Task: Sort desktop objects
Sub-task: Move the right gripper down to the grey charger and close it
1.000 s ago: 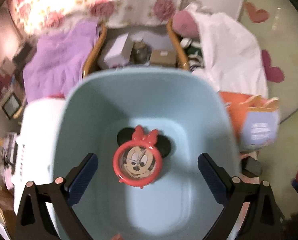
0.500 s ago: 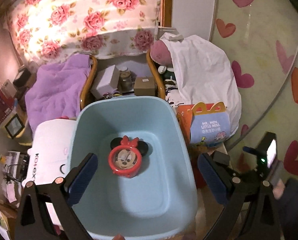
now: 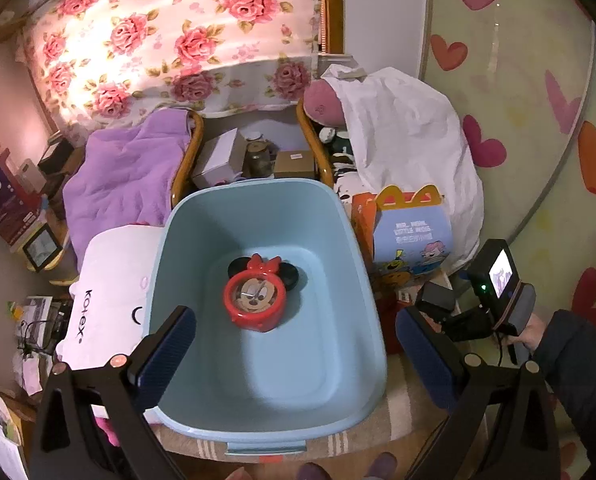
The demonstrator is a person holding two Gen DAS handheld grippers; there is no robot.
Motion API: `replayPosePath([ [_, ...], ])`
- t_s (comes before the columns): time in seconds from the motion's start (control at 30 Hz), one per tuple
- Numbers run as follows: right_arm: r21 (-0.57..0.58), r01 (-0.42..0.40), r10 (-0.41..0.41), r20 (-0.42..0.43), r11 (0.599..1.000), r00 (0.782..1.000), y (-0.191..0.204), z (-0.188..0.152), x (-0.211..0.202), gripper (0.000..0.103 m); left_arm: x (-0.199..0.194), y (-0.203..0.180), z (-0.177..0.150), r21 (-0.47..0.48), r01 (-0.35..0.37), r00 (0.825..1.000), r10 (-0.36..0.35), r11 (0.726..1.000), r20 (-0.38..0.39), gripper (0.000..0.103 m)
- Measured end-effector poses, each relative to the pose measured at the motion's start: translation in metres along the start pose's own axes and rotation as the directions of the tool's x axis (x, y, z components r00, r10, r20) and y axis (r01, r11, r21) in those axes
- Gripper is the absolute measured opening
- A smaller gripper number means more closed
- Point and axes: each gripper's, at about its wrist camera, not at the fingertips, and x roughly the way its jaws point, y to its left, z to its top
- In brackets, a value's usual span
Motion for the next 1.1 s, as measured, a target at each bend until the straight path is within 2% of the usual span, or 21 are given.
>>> replayPosePath([
  [0.17, -0.016, -0.031, 0.031, -0.013, 0.999, 0.999, -0.006, -0.001, 0.01, 0.102, 0.003, 0.002, -0.006, -0.012, -0.011, 1.0, 0.011, 1.0, -0.022, 0.102],
  [0.23, -0.028, -0.046, 0.045, -0.02, 0.999, 0.999, -0.006, -0.001, 0.014, 0.097, 0.005, 0.002, -0.008, -0.013, -0.018, 0.999, 0.018, 1.0, -0.03, 0.102],
  [0.3, -0.035, -0.079, 0.078, -0.046, 0.996, 0.996, -0.003, 0.0, 0.021, 0.082, 0.006, 0.003, -0.011, -0.013, -0.025, 0.999, 0.024, 1.0, -0.039, 0.102],
  [0.43, -0.025, -0.099, 0.098, -0.036, 0.995, 0.995, -0.001, -0.001, 0.024, 0.077, 0.007, 0.005, -0.014, -0.018, -0.032, 0.998, 0.031, 0.999, -0.046, 0.102],
  [0.5, -0.007, -0.1, 0.1, -0.026, 0.995, 0.995, -0.002, 0.0, 0.023, 0.06, 0.007, 0.006, -0.015, -0.019, -0.033, 0.998, 0.032, 0.999, -0.049, 0.102],
  [0.57, 0.012, -0.096, 0.096, -0.02, 0.995, 0.995, -0.003, 0.0, 0.021, 0.055, 0.006, 0.006, -0.016, -0.017, -0.034, 0.998, 0.033, 0.999, -0.051, 0.102],
  [0.8, 0.088, -0.07, 0.07, 0.004, 0.994, 0.998, -0.003, 0.001, 0.012, 0.05, 0.0, 0.01, -0.018, -0.015, -0.025, 0.999, 0.025, 1.0, -0.045, 0.102],
  [1.1, 0.111, -0.029, 0.025, 0.039, 0.993, 0.999, 0.017, 0.005, -0.018, 0.048, -0.014, 0.018, -0.027, -0.021, -0.006, 0.999, 0.006, 1.0, -0.035, 0.102],
])
